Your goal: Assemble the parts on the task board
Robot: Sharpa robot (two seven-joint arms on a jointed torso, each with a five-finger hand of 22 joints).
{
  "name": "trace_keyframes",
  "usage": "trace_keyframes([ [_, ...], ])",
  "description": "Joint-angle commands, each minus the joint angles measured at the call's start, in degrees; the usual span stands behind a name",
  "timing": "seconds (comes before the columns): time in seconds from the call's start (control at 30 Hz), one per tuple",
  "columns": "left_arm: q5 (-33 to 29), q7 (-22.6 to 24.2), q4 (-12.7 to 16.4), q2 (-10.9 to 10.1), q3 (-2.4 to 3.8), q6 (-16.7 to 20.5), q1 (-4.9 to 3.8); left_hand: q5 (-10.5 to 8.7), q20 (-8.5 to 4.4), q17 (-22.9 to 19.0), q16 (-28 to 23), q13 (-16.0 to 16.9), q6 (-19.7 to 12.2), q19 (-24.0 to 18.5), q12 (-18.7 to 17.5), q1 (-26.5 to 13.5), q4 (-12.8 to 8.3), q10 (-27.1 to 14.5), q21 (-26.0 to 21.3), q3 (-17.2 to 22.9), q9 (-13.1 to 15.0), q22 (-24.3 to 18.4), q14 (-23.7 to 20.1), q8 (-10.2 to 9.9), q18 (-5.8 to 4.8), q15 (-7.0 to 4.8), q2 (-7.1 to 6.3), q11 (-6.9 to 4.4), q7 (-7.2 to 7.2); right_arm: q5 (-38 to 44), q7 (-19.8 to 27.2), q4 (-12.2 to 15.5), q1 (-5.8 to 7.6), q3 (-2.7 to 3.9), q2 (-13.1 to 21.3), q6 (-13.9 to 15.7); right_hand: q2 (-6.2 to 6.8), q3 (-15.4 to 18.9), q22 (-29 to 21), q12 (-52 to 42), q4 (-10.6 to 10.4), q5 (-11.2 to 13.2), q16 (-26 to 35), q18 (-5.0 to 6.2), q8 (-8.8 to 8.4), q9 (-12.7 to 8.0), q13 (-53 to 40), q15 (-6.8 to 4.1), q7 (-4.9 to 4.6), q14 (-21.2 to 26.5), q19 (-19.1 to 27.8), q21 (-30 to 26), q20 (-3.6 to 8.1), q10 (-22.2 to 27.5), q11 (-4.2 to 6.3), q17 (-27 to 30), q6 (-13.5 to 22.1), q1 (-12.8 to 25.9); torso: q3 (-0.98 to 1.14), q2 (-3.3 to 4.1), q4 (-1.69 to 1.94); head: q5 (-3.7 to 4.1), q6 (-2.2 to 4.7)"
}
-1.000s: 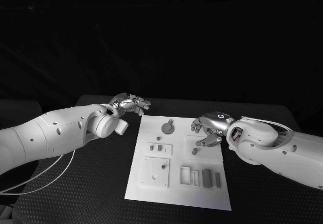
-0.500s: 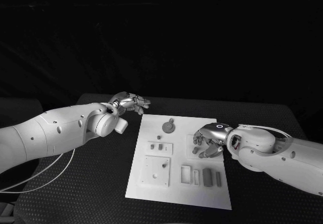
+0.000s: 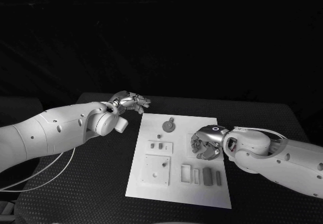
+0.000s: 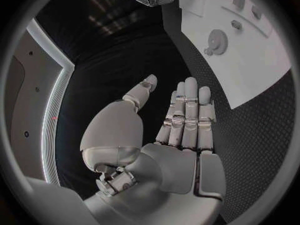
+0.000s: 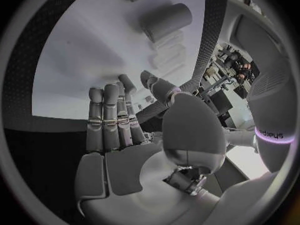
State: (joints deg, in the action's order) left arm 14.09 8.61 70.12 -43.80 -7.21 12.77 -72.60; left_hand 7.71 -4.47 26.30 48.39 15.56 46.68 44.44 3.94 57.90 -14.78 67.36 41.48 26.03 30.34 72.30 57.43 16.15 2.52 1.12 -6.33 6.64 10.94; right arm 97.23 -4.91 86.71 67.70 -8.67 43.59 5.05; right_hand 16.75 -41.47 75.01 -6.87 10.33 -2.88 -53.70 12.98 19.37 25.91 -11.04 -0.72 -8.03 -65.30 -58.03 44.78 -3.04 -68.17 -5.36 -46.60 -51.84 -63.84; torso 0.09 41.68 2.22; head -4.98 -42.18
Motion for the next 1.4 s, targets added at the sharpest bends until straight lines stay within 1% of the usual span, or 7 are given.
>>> trace_keyframes([
  [0.03, -0.07, 0.62, 0.05, -0.01, 0.04, -0.87, -0.08, -0.27, -0.14, 0.07, -0.21, -0.06, -0.42, 0.42, 0.09, -0.26, 0.03, -0.07, -0.22, -0.25, -0.03, 0.1, 0.3, 0.23, 0.46, -0.05, 0.35, 0.18, -0.03, 1.7, 0.18, -0.12, -0.25, -0.14, -0.42, 0.98, -0.11, -0.72, 0.78, -0.43, -0.32, 0.1, -0.41, 2.02, 0.45, 0.12, -0.15, -0.27, -0.04, -0.36, -0.54, 0.36, 0.13, -0.73, 0.05, 0.12, -0.65, -0.6, 0.05, -0.01, -0.02, -0.08, -0.01],
  [0.23, -0.07, 0.57, 0.07, 0.04, 0.04, -0.97, -0.08, -0.27, -0.13, 0.09, -0.22, -0.06, -0.42, 0.43, 0.09, -0.31, 0.05, -0.08, -0.23, -0.27, -0.03, 0.11, 0.3, 0.24, 0.46, -0.05, 0.37, 0.18, -0.02, 2.24, -0.49, -0.51, -0.36, -0.16, -1.01, 2.76, -0.25, -1.74, 0.77, -0.58, -0.92, 0.12, -0.62, 2.02, 0.62, 0.14, -0.3, -0.46, -0.08, -0.57, -0.86, 0.54, 0.31, -1.21, 0.23, 0.28, -1.07, -1.04, 0.02, 0.03, -0.04, -0.11, -0.12],
  [0.37, -0.07, 0.54, 0.09, 0.05, 0.04, -1.06, -0.08, -0.26, -0.12, 0.12, -0.25, -0.06, -0.44, 0.45, 0.09, -0.38, 0.11, -0.09, -0.25, -0.28, -0.03, 0.12, 0.31, 0.26, 0.46, -0.04, 0.43, 0.19, -0.02, 2.81, -0.77, -0.86, -0.37, -0.17, -1.48, 2.66, -0.55, -2.95, 0.73, -0.73, -1.48, 0.12, -0.76, 2.02, 0.8, 0.16, -0.44, -0.63, -0.06, -0.72, -1.2, 0.69, 0.5, -1.67, 0.41, 0.42, -1.5, -1.72, 0.02, 0.0, -0.04, -0.1, -0.12],
  [0.73, -0.07, 0.47, 0.17, -0.04, 0.04, -1.14, -0.08, -0.26, -0.12, 0.17, -0.29, -0.07, -0.46, 0.48, 0.09, -0.48, 0.18, -0.12, -0.28, -0.32, -0.04, 0.14, 0.31, 0.28, 0.47, -0.03, 0.49, 0.2, -0.02, 4.51, -0.92, -1.01, -0.61, -0.23, -1.9, 2.2, -2.62, -5.4, 0.93, -2.41, -1.99, 0.11, -1.61, 2.02, 2.54, 0.75, -1.47, -1.93, 1.16, -1.95, -2.38, 1.67, 1.14, -5.39, 1.8, 0.63, -5.19, -3.38, -0.01, 0.01, -0.05, -0.09, -0.27],
  [0.97, -0.07, 0.4, 0.21, -0.04, 0.04, -1.31, -0.08, -0.26, -0.12, 0.19, -0.31, -0.07, -0.47, 0.48, 0.09, -0.5, 0.19, -0.13, -0.3, -0.34, -0.03, 0.15, 0.31, 0.29, 0.48, -0.03, 0.51, 0.2, -0.02, 5.32, -0.77, -0.95, -0.7, -0.25, -2.14, 1.9, -3.93, -6.17, 0.98, -3.17, -1.46, 0.11, -1.95, 2.02, 3.46, 1.13, -2.09, -2.69, 2.07, -2.39, -2.73, 2.22, 1.49, -7.27, 2.61, 0.75, -7.37, -3.65, -0.02, 0.0, -0.01, -0.04, -0.36],
  [1.17, -0.07, 0.41, 0.16, -0.08, 0.04, -1.24, -0.08, -0.27, -0.12, 0.21, -0.33, -0.07, -0.49, 0.49, 0.09, -0.51, 0.19, -0.14, -0.31, -0.34, -0.04, 0.16, 0.31, 0.29, 0.49, -0.03, 0.51, 0.2, -0.02, 6.23, -1.88, -1.09, -0.74, -0.25, -2.02, 3.49, -4.53, -6.53, 0.97, -3.45, -0.94, 0.11, -2.22, 2.02, 3.77, 1.36, -2.47, -3.01, 2.39, -2.73, -3.03, 2.6, 1.67, -8.08, 2.95, 0.79, -8.22, -3.49, -0.02, -0.03, 0.01, -0.01, -0.48],
  [1.4, -0.07, 0.44, 0.13, -0.02, 0.04, -1.22, -0.08, -0.28, -0.12, 0.23, -0.35, -0.08, -0.5, 0.5, 0.08, -0.53, 0.2, -0.16, -0.33, -0.36, -0.04, 0.17, 0.31, 0.3, 0.49, -0.03, 0.52, 0.21, -0.02, 6.28, -2.53, -1.13, -0.75, -0.23, -1.76, 3.97, -4.81, -6.96, 0.93, -3.56, -0.49, 0.11, -2.43, 2.02, 3.91, 1.56, -2.74, -3.23, 2.56, -3.13, -3.42, 2.91, 1.9, -8.49, 3.16, 0.84, -8.64, -3.31, 0.02, -0.02, 0.01, -0.05, -0.44],
])
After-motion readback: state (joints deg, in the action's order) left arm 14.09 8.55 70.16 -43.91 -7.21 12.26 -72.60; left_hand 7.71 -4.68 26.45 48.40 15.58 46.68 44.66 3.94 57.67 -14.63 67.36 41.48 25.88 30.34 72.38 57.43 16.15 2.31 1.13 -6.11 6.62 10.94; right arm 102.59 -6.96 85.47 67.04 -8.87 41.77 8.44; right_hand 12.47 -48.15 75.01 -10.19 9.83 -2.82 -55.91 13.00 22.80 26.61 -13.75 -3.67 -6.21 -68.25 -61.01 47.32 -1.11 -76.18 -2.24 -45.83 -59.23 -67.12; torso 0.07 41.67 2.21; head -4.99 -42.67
